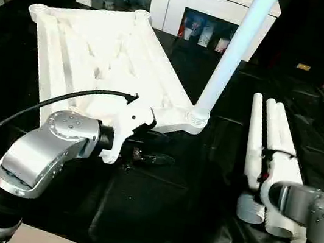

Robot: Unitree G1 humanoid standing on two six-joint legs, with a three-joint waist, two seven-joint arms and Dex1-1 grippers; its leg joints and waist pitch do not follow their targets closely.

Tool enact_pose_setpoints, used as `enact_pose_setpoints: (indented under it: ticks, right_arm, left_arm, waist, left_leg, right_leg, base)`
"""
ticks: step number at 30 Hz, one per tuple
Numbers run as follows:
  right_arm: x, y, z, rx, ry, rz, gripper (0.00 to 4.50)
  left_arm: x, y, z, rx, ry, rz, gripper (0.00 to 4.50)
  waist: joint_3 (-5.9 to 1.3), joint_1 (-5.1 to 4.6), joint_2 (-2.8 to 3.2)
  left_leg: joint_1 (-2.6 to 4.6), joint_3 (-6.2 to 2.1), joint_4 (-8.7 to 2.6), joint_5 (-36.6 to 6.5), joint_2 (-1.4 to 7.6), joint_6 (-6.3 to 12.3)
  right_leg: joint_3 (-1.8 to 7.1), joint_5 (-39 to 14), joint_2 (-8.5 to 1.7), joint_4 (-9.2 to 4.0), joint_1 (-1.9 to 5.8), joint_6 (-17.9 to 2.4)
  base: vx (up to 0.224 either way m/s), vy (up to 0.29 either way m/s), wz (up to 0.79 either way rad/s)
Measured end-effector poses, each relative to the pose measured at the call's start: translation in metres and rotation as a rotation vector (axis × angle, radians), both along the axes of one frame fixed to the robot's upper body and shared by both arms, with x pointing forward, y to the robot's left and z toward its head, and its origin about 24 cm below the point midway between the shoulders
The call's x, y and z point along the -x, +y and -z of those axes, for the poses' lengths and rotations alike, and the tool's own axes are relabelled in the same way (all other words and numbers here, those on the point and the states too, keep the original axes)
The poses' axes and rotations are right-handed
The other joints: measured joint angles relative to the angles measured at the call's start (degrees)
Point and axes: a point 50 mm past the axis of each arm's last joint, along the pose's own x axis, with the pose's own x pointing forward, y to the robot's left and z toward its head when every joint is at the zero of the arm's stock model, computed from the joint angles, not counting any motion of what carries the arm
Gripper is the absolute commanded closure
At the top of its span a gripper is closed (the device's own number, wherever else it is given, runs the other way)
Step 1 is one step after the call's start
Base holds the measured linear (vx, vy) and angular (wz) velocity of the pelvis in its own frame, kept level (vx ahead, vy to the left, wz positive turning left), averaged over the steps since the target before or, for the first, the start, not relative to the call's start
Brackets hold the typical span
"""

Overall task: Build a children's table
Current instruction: Pick table leg

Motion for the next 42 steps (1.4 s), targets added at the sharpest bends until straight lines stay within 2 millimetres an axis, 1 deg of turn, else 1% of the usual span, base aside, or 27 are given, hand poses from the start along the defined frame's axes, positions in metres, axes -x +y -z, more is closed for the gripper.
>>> enact_pose_setpoints:
  ticks: [2,3,6,7,8,10,11,12,13,14,15,16,17,19,20,22,23,24,25,28,31,33,35,38,40,41,42]
  right_arm:
    - [-0.001,0.0,0.003,-0.011,0.004,0.0,0.55]
    - [-0.001,0.0,0.003,-0.015,0.003,0.001,0.69]
    - [-0.001,0.0,0.005,-0.025,0.006,0.008,0.91]
    - [-0.001,-0.001,0.006,-0.043,0.0,0.023,0.91]
    - [-0.002,-0.001,0.007,-0.054,-0.005,0.036,1.13]
    - [-0.003,0.0,0.009,-0.075,-0.013,0.053,1.28]
    - [-0.003,-0.001,0.009,-0.076,-0.018,0.06,1.36]
    - [-0.003,-0.002,0.009,-0.073,-0.02,0.069,1.36]
    - [-0.002,-0.004,0.009,-0.072,-0.024,0.084,1.46]
    - [-0.001,-0.004,0.009,-0.078,-0.034,0.102,1.7]
    - [0.001,-0.004,0.009,-0.082,-0.045,0.113,1.7]
    - [0.001,-0.004,0.01,-0.085,-0.053,0.125,1.81]
    - [0.002,-0.004,0.01,-0.089,-0.059,0.136,1.81]
    - [0.002,-0.004,0.011,-0.101,-0.075,0.161,2.11]
    - [0.003,-0.004,0.012,-0.113,-0.092,0.188,2.18]
    - [0.005,-0.005,0.013,-0.126,-0.118,0.217,2.29]
    - [0.006,-0.005,0.013,-0.15,-0.14,0.234,2.43]
    - [0.007,-0.005,0.013,-0.163,-0.154,0.242,2.52]
    - [0.007,-0.006,0.013,-0.17,-0.17,0.246,2.56]
    - [0.009,-0.007,0.013,-0.185,-0.229,0.254,2.58]
    - [0.006,-0.011,0.002,-0.251,-0.436,0.259,2.61]
    - [0.005,-0.012,-0.019,-0.309,-0.613,0.229,2.62]
    - [0.011,-0.013,-0.043,-0.441,-0.799,0.16,2.62]
    - [0.019,-0.011,-0.064,-0.56,-0.948,0.06,2.62]
    - [0.029,-0.011,-0.07,-0.667,-1.008,-0.015,2.62]
    - [0.035,-0.009,-0.074,-0.72,-1.042,-0.07,2.62]
    - [0.038,-0.007,-0.078,-0.756,-1.067,-0.11,2.62]
  left_arm:
    - [0.0,0.0,0.001,-0.007,0.005,-0.008,1.74]
    - [0.0,0.0,0.002,-0.01,0.007,-0.013,1.74]
    - [-0.001,0.0,0.003,-0.016,0.012,-0.027,1.74]
    - [-0.002,-0.002,0.003,0.007,-0.001,-0.04,1.74]
    - [-0.003,-0.003,0.002,0.035,-0.017,-0.06,1.47]
    - [-0.005,-0.009,0.002,0.08,-0.031,-0.072,1.4]
    - [-0.006,-0.009,0.003,0.082,-0.027,-0.077,1.2]
    - [-0.006,-0.009,0.003,0.084,-0.027,-0.08,1.2]
    - [-0.006,-0.008,0.003,0.088,-0.027,-0.08,1.04]
    - [-0.005,-0.008,0.004,0.094,-0.026,-0.081,0.92]
    - [-0.004,-0.008,0.005,0.098,-0.023,-0.08,0.92]
    - [-0.003,-0.008,0.007,0.103,-0.015,-0.08,0.74]
    - [-0.002,-0.008,0.009,0.106,-0.013,-0.077,0.74]
    - [-0.003,-0.01,0.01,0.112,-0.039,-0.08,0.51]
    - [-0.006,-0.011,0.013,0.107,-0.066,-0.116,0.46]
    - [-0.012,-0.008,0.021,0.074,-0.053,-0.18,0.37]
    - [-0.016,-0.007,0.027,0.061,-0.03,-0.212,0.27]
    - [-0.018,-0.008,0.03,0.064,-0.018,-0.23,0.16]
    - [-0.019,-0.009,0.031,0.071,-0.014,-0.238,0.08]
    - [-0.022,-0.016,0.028,0.125,-0.043,-0.24,0.03]
    - [-0.032,-0.029,0.008,0.272,-0.122,-0.272,0.0]
    - [-0.04,-0.037,-0.013,0.389,-0.15,-0.303,0.0]
    - [-0.042,-0.044,-0.03,0.505,-0.111,-0.277,0.0]
    - [-0.039,-0.051,-0.031,0.542,-0.047,-0.238,0.0]
    - [-0.037,-0.055,-0.03,0.587,0.03,-0.203,0.0]
    - [-0.036,-0.056,-0.033,0.625,0.07,-0.184,0.0]
    - [-0.036,-0.058,-0.036,0.657,0.099,-0.166,0.0]
  waist:
    - [-0.19,0.02,-0.28]
    - [-0.25,0.01,-0.37]
    - [-0.36,0.01,-0.54]
    - [-0.42,0.05,-0.5]
    - [-0.46,0.09,-0.48]
    - [-0.63,0.15,-0.61]
    - [-0.67,0.17,-0.48]
    - [-0.72,0.14,-0.32]
    - [-0.73,0.19,0.14]
    - [-0.94,0.15,0.61]
    - [-1.11,0.15,0.92]
    - [-1.25,0.13,1.16]
    - [-1.36,0.12,1.41]
    - [-1.51,0.15,1.67]
    - [-1.61,0.14,1.88]
    - [-1.82,0.11,2.24]
    - [-1.95,0.1,2.67]
    - [-2.03,0.1,2.93]
    - [-2.06,0.12,3.08]
    - [-2.04,0.14,3.22]
    - [-2.0,0.33,3.43]
    - [-2.04,0.45,3.5]
    - [-2.07,0.73,3.54]
    - [-2.28,0.66,3.69]
    - [-2.28,1.16,3.7]
    - [-2.27,1.49,3.72]
    - [-2.27,1.6,3.72]
  left_leg:
    - [0.07,0.0,0.0,0.0,0.0,-0.01]
    - [0.08,0.0,0.02,0.0,0.0,-0.01]
    - [0.1,0.0,0.04,0.1,0.0,0.05]
    - [0.11,-0.02,0.05,0.1,0.01,0.06]
    - [0.12,-0.02,0.1,0.1,0.01,0.06]
    - [0.15,-0.06,0.12,0.1,0.01,0.09]
    - [0.15,-0.09,0.18,0.1,0.02,0.08]
    - [0.15,-0.09,0.2,0.1,0.02,0.07]
    - [0.15,-0.12,0.23,0.1,0.02,0.06]
    - [0.2,-0.11,0.24,0.1,0.01,0.07]
    - [0.24,-0.12,0.24,0.1,0.01,0.07]
    - [0.32,-0.13,0.23,0.1,0.01,0.07]
    - [0.4,-0.17,0.23,0.1,0.02,0.06]
    - [0.5,-0.23,0.2,0.1,0.03,0.05]
    - [0.62,-0.25,0.19,0.1,0.03,0.05]
    - [0.74,-0.25,0.2,0.1,0.02,0.05]
    - [0.74,-0.27,0.2,0.1,0.01,0.05]
    - [0.73,-0.27,0.2,0.1,0.0,0.05]
    - [0.72,-0.27,0.2,0.1,-0.01,0.05]
    - [0.67,-0.27,0.2,0.1,-0.01,0.05]
    - [0.37,-0.26,0.22,0.1,0.0,0.06]
    - [0.25,-0.26,0.25,0.1,0.0,0.1]
    - [0.22,-0.26,0.24,0.1,0.02,0.19]
    - [0.15,-0.22,0.24,0.0,0.02,0.37]
    - [0.05,-0.22,0.26,0.0,0.03,0.43]
    - [0.05,-0.21,0.29,0.0,0.03,0.46]
    - [0.04,-0.21,0.34,0.0,0.03,0.48]
  right_leg:
    - [0.0,0.0,0.0,0.04,0.05,0.0]
    - [0.0,0.0,0.0,0.05,0.07,0.0]
    - [0.0,0.1,0.0,0.07,0.1,0.0]
    - [0.0,0.1,0.0,0.07,0.13,0.0]
    - [0.0,0.1,0.0,0.07,0.18,0.0]
    - [-0.01,0.2,0.0,0.08,0.21,0.0]
    - [-0.02,0.3,0.02,0.08,0.22,0.0]
    - [-0.01,0.3,0.02,0.07,0.23,0.0]
    - [-0.01,0.4,0.02,0.03,0.27,0.0]
    - [0.0,0.4,0.02,-0.01,0.33,0.0]
    - [0.01,0.4,0.02,-0.04,0.39,0.0]
    - [0.0,0.4,0.03,-0.04,0.45,0.0]
    - [-0.02,0.2,0.04,-0.02,0.5,0.3]
    - [-0.03,0.2,0.07,-0.01,0.58,0.3]
    - [-0.03,0.2,0.08,-0.02,0.69,0.3]
    - [-0.02,0.2,0.08,-0.02,0.78,0.3]
    - [-0.03,0.2,0.08,-0.13,0.81,0.4]
    - [-0.02,0.2,0.07,-0.16,0.82,0.4]
    - [-0.01,0.2,0.06,-0.19,0.83,0.4]
    - [-0.02,0.2,0.06,-0.19,0.81,0.4]
    - [-0.02,0.3,0.05,-0.19,0.64,0.4]
    - [-0.02,0.5,0.05,-0.18,0.58,0.1]
    - [-0.04,0.5,0.05,-0.22,0.58,0.1]
    - [-0.06,0.5,0.06,-0.33,0.56,0.1]
    - [-0.08,0.5,0.06,-0.36,0.49,0.1]
    - [-0.07,0.5,0.06,-0.38,0.49,0.1]
    - [-0.08,0.5,0.06,-0.39,0.5,0.1]
  base:
    - [0.0,0.0,0.0]
    - [0.0,0.0,0.0]
    - [0.0,0.0,0.0]
    - [0.0,0.0,0.0]
    - [0.0,0.0,0.0]
    - [0.0,0.0,0.0]
    - [0.0,0.0,0.0]
    - [0.0,0.0,0.0]
    - [0.0,0.0,0.0]
    - [0.0,0.0,0.0]
    - [0.0,0.0,0.0]
    - [0.0,0.0,0.0]
    - [0.0,0.0,0.0]
    - [0.0,0.0,0.0]
    - [0.0,0.0,0.0]
    - [0.0,0.0,0.0]
    - [0.0,0.0,0.0]
    - [0.0,0.0,0.0]
    - [0.0,0.0,0.0]
    - [0.0,0.0,0.0]
    - [0.0,0.0,0.0]
    - [0.0,0.0,0.0]
    - [0.0,0.0,0.0]
    - [0.0,0.0,0.0]
    - [0.0,0.0,0.0]
    - [0.0,0.0,0.0]
    - [0.0,0.0,0.0]
